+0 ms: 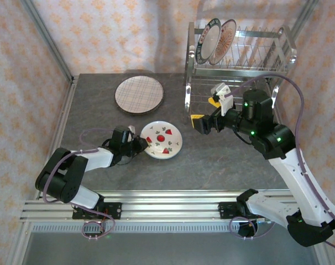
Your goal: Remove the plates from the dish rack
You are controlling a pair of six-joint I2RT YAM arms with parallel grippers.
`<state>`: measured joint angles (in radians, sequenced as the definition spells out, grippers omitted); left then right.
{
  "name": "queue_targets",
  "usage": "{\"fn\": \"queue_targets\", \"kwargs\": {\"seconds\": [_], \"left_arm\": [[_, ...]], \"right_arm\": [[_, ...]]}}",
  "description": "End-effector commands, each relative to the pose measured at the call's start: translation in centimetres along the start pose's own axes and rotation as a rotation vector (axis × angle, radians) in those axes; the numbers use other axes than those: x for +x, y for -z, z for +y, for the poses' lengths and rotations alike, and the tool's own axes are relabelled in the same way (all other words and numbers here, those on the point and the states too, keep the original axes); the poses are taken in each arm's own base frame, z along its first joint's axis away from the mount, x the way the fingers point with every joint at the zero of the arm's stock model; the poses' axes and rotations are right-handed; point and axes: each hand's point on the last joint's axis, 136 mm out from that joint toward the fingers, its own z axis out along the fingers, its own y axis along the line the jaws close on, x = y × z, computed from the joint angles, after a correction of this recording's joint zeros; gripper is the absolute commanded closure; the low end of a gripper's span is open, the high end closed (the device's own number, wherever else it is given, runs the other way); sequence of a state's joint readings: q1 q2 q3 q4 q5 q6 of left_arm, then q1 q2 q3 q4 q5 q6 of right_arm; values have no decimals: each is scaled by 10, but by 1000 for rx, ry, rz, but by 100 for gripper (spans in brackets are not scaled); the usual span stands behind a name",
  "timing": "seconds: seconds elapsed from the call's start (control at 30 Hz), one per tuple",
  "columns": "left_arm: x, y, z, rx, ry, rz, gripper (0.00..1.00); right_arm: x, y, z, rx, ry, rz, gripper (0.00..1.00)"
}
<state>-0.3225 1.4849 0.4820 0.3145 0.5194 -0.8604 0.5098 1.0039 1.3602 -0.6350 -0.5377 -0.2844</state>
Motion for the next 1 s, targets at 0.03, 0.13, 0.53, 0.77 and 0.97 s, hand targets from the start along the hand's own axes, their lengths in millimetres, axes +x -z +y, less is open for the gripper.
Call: {"fn": "queue_targets", "kwargs": {"seconds": [0.03, 0.13, 0.53, 0.77, 0.97], "left_arm": [[0, -2, 31, -132, -9, 6, 80], [1, -3, 33, -141, -10, 14, 76], [0, 10, 45, -261, -32, 21, 39], [-11, 40, 43, -356, -83, -32, 27], [-40, 97, 12, -418, -105, -169, 26]], "right_arm": [[-7, 4, -1, 18, -6, -16, 3], [-8, 5, -1, 21, -7, -17, 3], [-16, 11, -24, 159, -45, -44, 3], [-27, 35, -77, 493, -136, -96, 3], [-58, 108, -144, 991, -316, -223, 4]]}}
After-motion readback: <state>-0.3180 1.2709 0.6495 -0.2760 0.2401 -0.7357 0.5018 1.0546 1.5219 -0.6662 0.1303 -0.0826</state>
